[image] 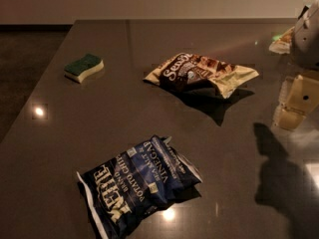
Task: Move sponge near blue chip bag
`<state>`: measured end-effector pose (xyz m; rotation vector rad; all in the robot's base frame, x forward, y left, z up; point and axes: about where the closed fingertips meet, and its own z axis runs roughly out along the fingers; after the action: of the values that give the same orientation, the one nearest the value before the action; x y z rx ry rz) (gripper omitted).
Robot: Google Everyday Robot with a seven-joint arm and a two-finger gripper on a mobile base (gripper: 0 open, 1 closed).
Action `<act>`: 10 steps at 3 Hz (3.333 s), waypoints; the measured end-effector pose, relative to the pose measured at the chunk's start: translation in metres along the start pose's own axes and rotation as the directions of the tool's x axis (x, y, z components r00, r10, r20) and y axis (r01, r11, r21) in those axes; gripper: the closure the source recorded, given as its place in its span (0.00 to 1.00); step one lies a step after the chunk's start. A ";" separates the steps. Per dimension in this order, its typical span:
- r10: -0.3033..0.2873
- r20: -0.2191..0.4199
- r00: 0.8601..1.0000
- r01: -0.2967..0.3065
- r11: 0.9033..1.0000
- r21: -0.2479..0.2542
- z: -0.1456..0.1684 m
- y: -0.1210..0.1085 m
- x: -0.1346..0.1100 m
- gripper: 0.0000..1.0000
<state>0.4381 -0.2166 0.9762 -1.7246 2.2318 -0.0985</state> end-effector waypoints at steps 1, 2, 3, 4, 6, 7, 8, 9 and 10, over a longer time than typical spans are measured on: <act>0.000 0.000 1.000 0.000 1.000 0.000 0.000 0.000 0.000 0.00; -0.004 -0.004 1.000 0.004 1.000 -0.005 0.003 -0.006 -0.006 0.00; 0.012 0.036 0.999 -0.013 1.000 0.004 0.013 -0.029 -0.023 0.00; 0.027 0.091 0.995 -0.028 1.000 0.013 0.027 -0.058 -0.046 0.00; -0.007 0.237 0.971 0.008 1.000 -0.002 0.059 -0.093 -0.128 0.00; -0.053 0.267 0.962 0.055 0.999 0.001 0.077 -0.096 -0.177 0.00; -0.094 0.262 0.960 0.096 0.995 0.007 0.103 -0.102 -0.225 0.00; -0.093 0.243 0.966 0.101 0.995 -0.022 0.138 -0.122 -0.264 0.00; -0.032 0.253 0.967 0.053 0.996 -0.076 0.186 -0.152 -0.314 0.00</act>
Offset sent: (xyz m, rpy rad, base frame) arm 0.0193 0.0114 -0.0061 -0.0121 0.0403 0.0095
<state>0.7029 0.0677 0.9022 -1.7195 2.0400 0.1956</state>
